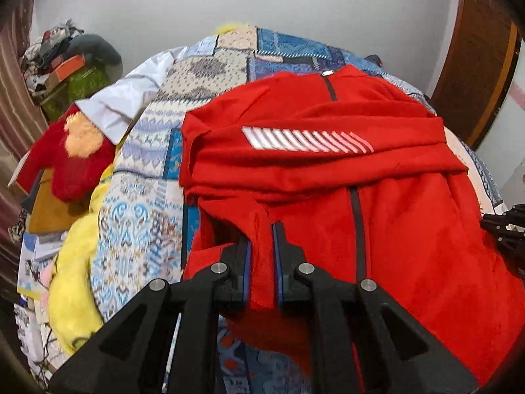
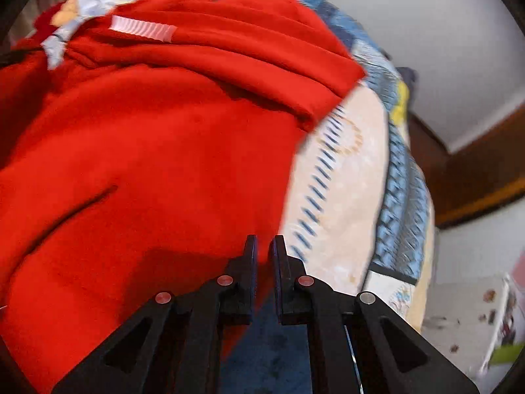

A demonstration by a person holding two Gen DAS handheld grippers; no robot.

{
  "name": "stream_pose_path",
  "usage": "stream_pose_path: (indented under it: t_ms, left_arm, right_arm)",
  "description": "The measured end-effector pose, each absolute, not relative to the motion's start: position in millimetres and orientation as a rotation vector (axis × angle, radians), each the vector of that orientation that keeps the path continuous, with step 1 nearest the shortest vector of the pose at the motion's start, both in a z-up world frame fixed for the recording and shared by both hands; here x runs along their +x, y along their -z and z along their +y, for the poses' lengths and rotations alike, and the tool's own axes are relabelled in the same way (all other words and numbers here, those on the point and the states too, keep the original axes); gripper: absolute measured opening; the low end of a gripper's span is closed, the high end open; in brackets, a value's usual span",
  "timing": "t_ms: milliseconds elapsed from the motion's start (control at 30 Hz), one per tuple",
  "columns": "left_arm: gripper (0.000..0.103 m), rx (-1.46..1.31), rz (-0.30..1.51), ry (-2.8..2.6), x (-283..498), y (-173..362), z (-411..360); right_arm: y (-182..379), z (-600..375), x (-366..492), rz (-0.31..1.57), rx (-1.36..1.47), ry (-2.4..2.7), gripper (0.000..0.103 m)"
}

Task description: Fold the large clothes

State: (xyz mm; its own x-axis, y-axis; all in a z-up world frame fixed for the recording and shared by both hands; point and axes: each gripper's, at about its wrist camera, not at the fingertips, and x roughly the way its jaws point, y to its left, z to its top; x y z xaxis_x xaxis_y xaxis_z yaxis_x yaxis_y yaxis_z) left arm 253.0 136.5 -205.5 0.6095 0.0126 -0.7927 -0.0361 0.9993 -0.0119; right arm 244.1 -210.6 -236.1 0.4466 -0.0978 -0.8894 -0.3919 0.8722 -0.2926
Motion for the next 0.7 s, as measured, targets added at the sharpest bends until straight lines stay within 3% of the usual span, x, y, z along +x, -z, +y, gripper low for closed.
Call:
stream_pose_path:
  t_ms: [500,600,700]
  left_arm:
    - [0.012,-0.014,1.022,-0.205,174,256,183]
    - [0.012,-0.008,1.101,-0.253,158,284,194]
    - [0.013,-0.072,1.154,-0.236,144,308,201]
  right_arm:
    - [230,-223,251,1.169,-0.459,-0.215,0.005]
    - [209,-243,254,1.285,-0.218,-0.247,0.005]
    - [182,-250,238,1.288,-0.016,-0.337,0.005]
